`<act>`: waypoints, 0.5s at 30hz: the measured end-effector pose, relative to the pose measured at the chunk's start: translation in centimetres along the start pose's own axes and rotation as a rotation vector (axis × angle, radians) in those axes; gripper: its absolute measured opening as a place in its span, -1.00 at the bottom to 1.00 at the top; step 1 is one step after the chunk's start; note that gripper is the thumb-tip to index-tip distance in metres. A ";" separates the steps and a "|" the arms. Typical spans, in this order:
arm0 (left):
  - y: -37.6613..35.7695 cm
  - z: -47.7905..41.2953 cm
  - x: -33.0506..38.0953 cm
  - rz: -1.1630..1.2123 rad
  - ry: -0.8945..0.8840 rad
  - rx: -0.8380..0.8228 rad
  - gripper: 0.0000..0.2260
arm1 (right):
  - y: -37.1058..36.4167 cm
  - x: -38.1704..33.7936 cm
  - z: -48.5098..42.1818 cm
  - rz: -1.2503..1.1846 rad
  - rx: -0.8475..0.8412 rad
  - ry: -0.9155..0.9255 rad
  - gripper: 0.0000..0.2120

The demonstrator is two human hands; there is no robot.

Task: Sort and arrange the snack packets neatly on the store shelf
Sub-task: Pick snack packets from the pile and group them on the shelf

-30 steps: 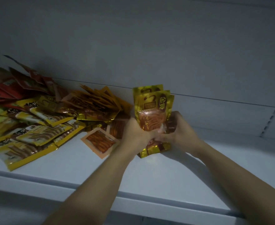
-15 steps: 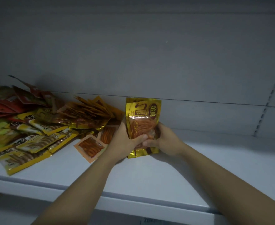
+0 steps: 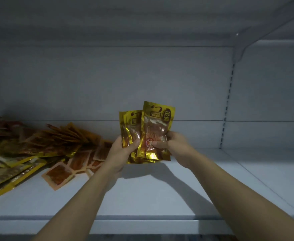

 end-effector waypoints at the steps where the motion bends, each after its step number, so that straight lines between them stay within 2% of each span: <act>1: -1.5 0.0 0.2 -0.002 -0.008 -0.005 -0.61 | 1.5 -0.4 0.9 0.011 0.007 -0.005 -0.69; 6: -10.6 0.8 0.7 -0.037 -0.025 -0.077 -0.49 | 9.5 -2.5 6.5 0.102 0.061 -0.002 -0.69; 9: -16.6 1.9 1.1 -0.078 -0.053 -0.142 -0.57 | 14.2 -3.7 10.3 0.164 0.128 0.020 -0.63; 12: -23.2 3.9 1.6 -0.075 -0.069 -0.247 -0.61 | 20.0 -4.3 14.4 0.192 0.258 0.014 -0.73; 15: -29.5 6.1 2.2 -0.064 -0.068 -0.341 -0.66 | 25.7 -4.6 19.0 0.223 0.374 -0.012 -0.75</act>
Point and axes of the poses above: each hand's wrist, its own z-axis away from the middle knuckle, its own y-axis out of the back of the hand, x = y × z, the point moved 8 cm from there along -z, towards the middle knuckle, and after that the axes turned 1 degree about y, right-handed, at the moved point
